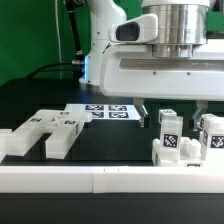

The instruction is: Assemble chair

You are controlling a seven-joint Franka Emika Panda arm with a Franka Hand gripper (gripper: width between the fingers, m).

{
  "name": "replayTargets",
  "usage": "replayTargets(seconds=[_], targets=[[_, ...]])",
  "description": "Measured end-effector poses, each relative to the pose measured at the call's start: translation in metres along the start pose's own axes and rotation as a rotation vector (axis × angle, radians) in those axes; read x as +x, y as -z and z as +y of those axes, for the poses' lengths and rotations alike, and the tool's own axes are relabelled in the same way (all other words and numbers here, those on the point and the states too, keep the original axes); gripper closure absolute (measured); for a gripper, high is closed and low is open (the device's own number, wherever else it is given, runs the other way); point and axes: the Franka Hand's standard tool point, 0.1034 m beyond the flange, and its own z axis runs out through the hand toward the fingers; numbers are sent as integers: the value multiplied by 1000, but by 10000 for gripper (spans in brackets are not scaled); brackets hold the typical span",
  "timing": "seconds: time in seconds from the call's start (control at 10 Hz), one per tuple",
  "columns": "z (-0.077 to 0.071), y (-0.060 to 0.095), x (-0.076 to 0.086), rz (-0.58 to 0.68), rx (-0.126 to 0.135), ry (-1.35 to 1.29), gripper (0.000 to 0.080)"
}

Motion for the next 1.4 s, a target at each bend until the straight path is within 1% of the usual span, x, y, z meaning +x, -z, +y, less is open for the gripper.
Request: replayTargets(seconds=[0.1, 0.3, 0.4, 0.8, 1.0, 1.2, 1.4], targets=[[0, 0, 0, 0, 0, -14, 512], [0, 0, 0, 0, 0, -31, 511], [0, 0, 0, -1, 3, -90, 511], [0, -1, 0, -1, 3, -346, 511], [1, -1, 0, -2, 1, -533, 509], [1, -1, -3, -2, 0, -800, 509], [1, -1, -4, -2, -3, -979, 509]])
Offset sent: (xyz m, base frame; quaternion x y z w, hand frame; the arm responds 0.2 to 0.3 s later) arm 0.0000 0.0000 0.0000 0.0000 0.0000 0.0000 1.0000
